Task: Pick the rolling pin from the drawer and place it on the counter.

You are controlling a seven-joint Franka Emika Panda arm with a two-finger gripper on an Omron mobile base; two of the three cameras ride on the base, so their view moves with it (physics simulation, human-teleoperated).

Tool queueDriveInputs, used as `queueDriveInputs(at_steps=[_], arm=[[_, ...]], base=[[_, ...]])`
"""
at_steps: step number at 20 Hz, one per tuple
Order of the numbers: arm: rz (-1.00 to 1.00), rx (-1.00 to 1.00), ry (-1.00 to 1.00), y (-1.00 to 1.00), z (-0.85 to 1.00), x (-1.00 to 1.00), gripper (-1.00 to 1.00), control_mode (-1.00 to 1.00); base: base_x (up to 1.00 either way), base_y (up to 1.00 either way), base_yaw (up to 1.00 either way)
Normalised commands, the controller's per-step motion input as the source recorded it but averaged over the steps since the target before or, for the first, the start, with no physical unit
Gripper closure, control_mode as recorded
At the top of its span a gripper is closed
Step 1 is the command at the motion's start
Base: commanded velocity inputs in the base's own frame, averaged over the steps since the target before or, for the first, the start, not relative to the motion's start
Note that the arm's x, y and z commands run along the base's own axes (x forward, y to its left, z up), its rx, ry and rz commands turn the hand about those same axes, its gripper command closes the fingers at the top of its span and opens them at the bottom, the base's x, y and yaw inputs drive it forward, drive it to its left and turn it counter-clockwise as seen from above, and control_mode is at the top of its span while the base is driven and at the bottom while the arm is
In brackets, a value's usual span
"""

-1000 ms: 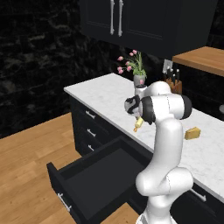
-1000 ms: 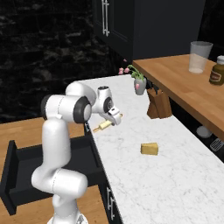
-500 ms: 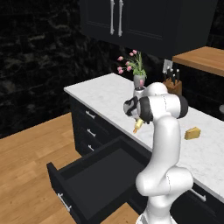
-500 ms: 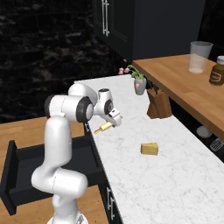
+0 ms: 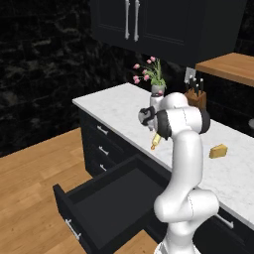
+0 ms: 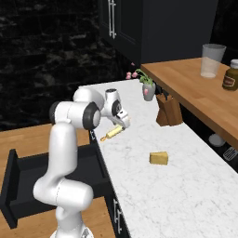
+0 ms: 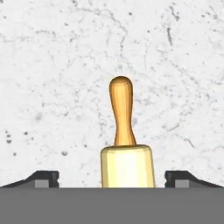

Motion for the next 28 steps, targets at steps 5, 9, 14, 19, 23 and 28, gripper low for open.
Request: queueDriveInputs(at_steps=[5, 9, 14, 19, 23, 28], arm=[[0.00, 0.00, -0.11, 0.00, 0.90, 0.01, -1.00, -1.00], [0.00, 0.00, 0.00, 0.00, 1.00, 0.00, -1.00, -1.00], [0.03, 0.00, 0.17, 0.12, 1.00, -0.27, -1.00, -1.00], [0.15, 0.00, 0.43, 0.18, 1.00, -0.21, -1.00, -1.00], [0.17, 0.01, 0.51, 0.24, 1.00, -0.55, -1.00, -1.00], [0.13, 0.08, 0.11, 0.12, 0.62, -1.00, -1.00, -1.00]], base=[[0.00, 0.00, 0.00], [0.00, 0.00, 0.00], [0.00, 0.00, 0.00], [0.00, 0.00, 0.00], [0.00, 0.00, 0.00], [0.00, 0.00, 0.00]])
